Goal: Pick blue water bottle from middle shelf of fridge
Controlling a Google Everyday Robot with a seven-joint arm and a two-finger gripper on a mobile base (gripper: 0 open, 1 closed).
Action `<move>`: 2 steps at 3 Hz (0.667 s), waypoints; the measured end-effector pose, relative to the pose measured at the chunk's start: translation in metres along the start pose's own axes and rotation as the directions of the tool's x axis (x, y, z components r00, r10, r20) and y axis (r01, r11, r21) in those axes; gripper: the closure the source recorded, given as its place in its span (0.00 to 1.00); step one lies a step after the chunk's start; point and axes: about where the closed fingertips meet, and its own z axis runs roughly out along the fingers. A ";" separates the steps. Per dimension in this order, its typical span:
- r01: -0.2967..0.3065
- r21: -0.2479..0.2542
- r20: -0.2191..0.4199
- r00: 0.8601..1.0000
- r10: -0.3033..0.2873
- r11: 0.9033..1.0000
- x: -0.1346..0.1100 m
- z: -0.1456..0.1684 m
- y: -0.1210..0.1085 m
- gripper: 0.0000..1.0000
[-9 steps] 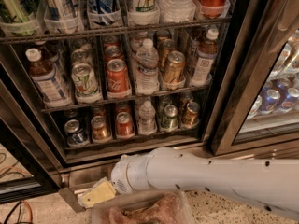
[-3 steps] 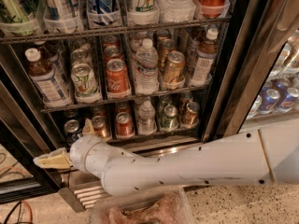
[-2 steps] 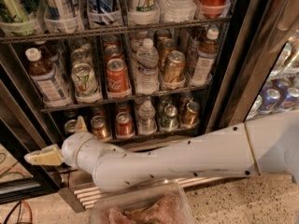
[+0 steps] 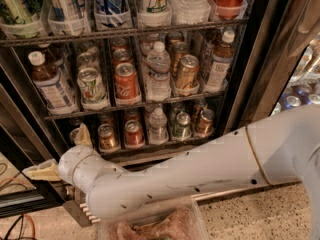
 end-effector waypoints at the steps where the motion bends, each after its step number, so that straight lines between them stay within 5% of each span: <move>1: 0.057 0.113 0.004 0.998 -0.058 0.992 -0.008 -0.003 0.002 0.00; 2: 0.033 0.221 0.017 0.999 -0.037 0.975 -0.012 -0.012 -0.004 0.00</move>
Offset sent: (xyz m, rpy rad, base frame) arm -0.0067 -0.0245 0.0195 0.0069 -0.0824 -0.3503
